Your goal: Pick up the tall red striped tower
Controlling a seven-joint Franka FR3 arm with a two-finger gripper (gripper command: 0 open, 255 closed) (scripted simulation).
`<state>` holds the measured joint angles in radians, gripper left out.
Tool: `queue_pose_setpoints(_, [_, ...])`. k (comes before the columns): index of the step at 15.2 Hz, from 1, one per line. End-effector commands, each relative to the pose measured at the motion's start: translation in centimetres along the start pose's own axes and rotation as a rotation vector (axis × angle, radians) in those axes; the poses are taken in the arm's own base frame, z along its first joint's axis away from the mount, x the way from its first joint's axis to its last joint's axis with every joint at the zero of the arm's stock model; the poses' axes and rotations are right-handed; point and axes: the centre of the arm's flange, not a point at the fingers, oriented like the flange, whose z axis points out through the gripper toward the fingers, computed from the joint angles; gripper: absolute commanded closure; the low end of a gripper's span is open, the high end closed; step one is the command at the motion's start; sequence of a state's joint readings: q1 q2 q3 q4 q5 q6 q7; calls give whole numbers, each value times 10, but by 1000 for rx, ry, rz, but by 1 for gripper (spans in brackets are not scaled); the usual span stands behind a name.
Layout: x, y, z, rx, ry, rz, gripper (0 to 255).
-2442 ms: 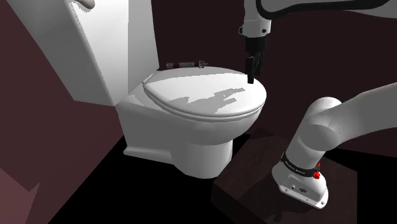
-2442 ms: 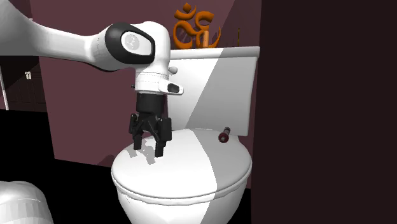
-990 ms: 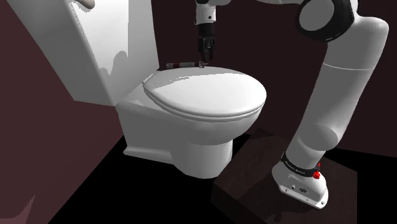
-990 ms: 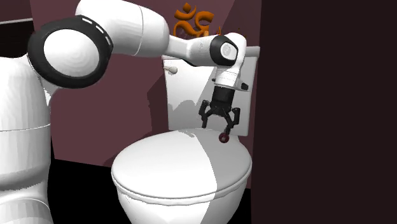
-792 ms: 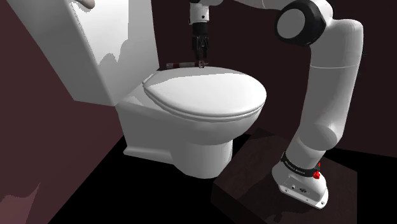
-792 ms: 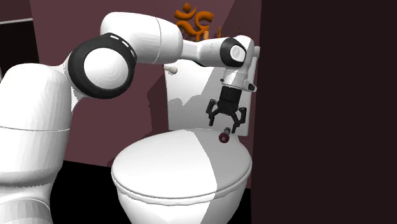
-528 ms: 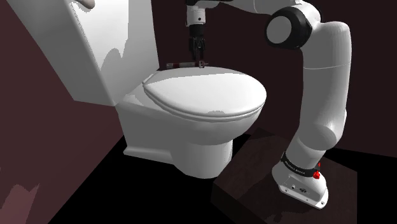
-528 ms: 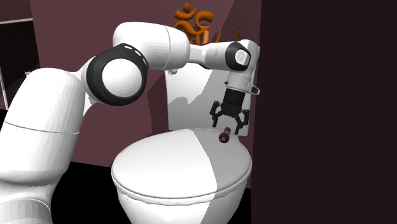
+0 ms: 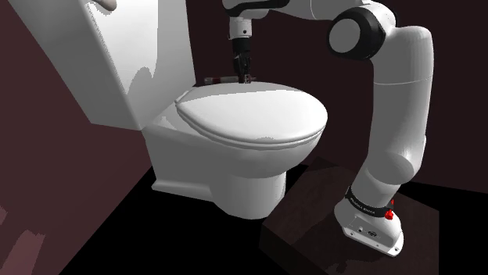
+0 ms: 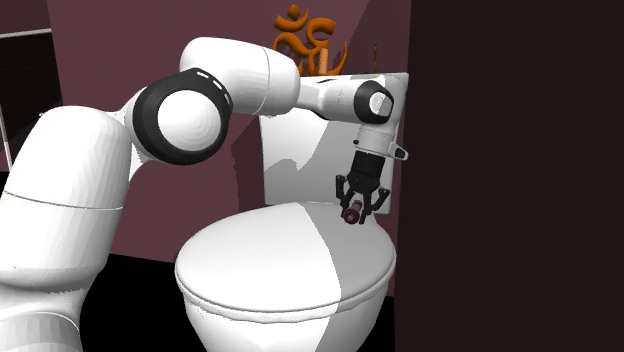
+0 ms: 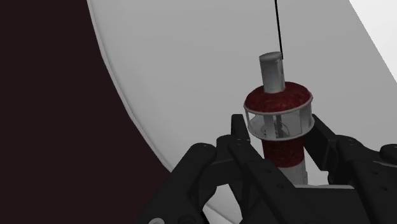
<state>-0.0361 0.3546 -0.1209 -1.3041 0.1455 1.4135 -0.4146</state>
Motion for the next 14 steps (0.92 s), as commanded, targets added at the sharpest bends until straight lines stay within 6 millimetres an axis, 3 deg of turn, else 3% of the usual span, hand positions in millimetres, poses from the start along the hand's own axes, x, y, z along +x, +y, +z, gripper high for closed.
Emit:
queue_pose_setpoints(1, [0,0,0,0,0,0,255])
queue_pose_setpoints(8, [0,0,1,0,0,0,255])
queue_pose_setpoints(14, [-6,-6,-30,0,0,0,255])
